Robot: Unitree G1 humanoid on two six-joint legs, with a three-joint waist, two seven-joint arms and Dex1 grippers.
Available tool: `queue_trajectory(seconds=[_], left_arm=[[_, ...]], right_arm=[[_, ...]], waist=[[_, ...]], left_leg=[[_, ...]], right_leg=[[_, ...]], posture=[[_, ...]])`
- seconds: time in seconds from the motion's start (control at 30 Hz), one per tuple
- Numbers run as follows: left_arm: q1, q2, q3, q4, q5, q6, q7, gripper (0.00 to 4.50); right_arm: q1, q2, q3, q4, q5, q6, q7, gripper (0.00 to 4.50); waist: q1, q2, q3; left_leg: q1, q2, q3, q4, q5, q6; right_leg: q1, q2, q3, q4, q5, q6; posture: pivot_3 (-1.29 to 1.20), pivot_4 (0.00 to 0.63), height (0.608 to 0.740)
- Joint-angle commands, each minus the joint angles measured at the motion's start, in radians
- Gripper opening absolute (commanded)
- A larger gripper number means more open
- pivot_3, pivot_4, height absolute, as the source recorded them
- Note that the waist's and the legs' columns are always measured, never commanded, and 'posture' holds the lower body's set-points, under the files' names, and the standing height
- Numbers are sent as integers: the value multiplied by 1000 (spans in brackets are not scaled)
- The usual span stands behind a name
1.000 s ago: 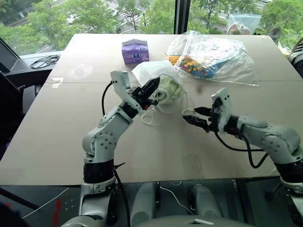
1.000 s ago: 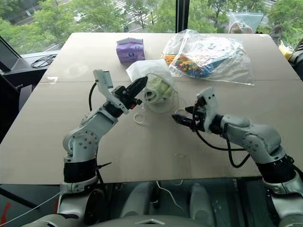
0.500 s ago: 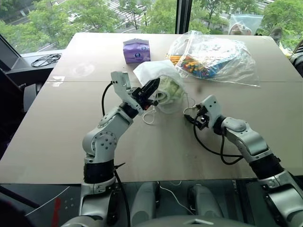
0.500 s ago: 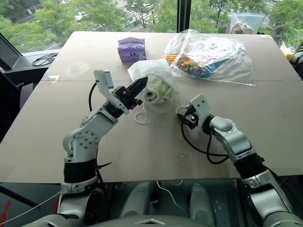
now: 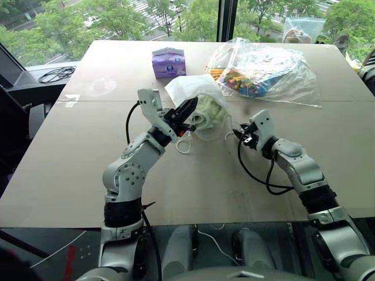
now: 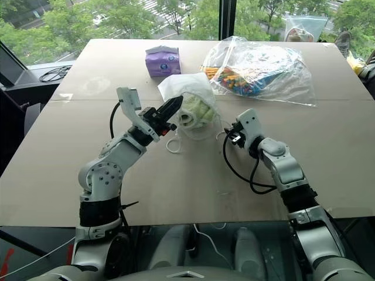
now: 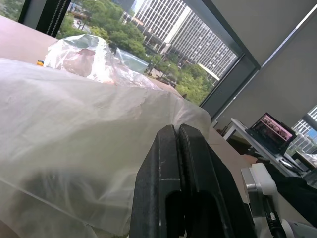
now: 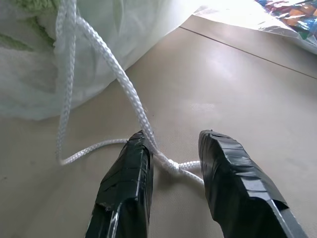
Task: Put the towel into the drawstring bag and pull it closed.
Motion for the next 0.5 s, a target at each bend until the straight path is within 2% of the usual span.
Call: queue_trajectory(seconds=[0.03,0.17,0.27,0.3,0.33,0.43,0.5], left_arm=[[-10,-4,-3,-13,4,-17,-17,0],[-9,-2,1,-11,8,-17,-19,0],[-9,-1,1,-12,10,-16,-19,0],[-9,-1,1,-12,10,-16,-19,0],[-9,-1,3,-12,10,-15,-19,0],[-10,1,1,-3,21,-16,-15,0],[-9,21,-32,20,87,-23,-6,0]], right_arm=[[-21,5,-33,-1,-18,-18,7,1613],[-10,1,-29,11,-37,-1,20,1613],[-11,11,-46,22,-41,-7,9,802],[-13,13,-53,22,-42,-10,3,284],[-16,14,-60,20,-45,-13,-2,67],[-27,13,-93,6,-52,-15,-24,67],[-36,11,-115,-1,-55,-13,-40,67]], waist=[[0,0,0],[-2,0,0],[-3,0,0],[-3,0,0],[-3,0,0],[-3,0,0],[-3,0,0]], left_leg=[[0,0,0,0,0,0],[0,0,0,0,0,0],[0,0,0,0,0,0],[0,0,0,0,0,0],[0,0,0,0,0,0],[1,0,0,0,0,0],[1,0,0,0,0,0]], right_leg=[[0,0,0,0,0,0],[0,0,0,0,0,0],[0,0,0,0,0,0],[0,0,0,0,0,0],[0,0,0,0,0,0],[1,0,0,0,0,0],[1,0,0,0,0,0]], posture=[[0,150,739],[0,150,739],[0,150,739],[0,150,739],[0,150,739],[0,150,739],[0,150,739]])
